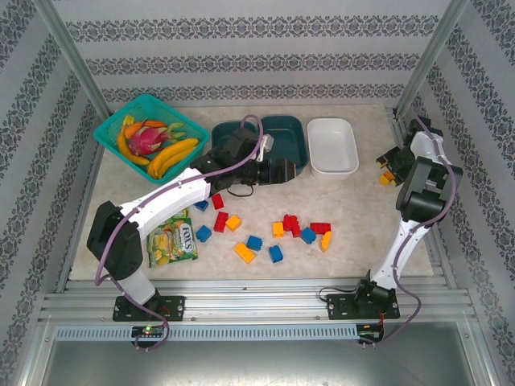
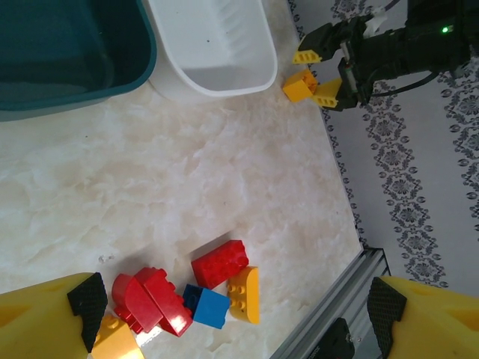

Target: Sort the legos into containers by color

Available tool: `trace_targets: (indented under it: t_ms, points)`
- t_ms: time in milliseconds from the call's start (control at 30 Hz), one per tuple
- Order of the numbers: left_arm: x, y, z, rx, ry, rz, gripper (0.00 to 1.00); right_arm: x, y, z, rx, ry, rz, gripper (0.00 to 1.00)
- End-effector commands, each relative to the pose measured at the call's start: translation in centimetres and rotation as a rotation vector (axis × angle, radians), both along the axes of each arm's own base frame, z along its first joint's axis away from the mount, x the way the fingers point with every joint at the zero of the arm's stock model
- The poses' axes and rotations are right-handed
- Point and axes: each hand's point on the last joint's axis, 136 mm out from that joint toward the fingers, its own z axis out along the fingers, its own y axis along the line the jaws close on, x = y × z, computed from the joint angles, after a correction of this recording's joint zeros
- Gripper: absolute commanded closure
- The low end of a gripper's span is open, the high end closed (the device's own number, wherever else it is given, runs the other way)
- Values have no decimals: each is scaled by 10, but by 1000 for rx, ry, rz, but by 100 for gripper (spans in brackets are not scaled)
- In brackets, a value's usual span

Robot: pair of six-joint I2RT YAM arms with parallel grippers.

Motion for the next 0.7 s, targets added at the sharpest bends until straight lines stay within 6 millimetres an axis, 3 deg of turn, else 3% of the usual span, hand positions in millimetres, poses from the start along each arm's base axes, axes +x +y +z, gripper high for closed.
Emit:
trace_targets:
  t_ms: [0,167,467,567,667]
  points:
    - [10,-6,21,-75,-35,6,8,-2,1,-3,-12,37,13,40]
    - [11,-8,24,-99,-34,11,8,-6,-1,-6,-21,52,6,43]
    - [9,-4,26,-93,-38,17,8,-4,0,-1,-61,47,43,64]
    - [9,-2,27,-88,-42,28,8,2,5,15,-114,22,89,66]
    - [13,6,32,-79,-52,61,8,11,15,49,-197,-36,147,69]
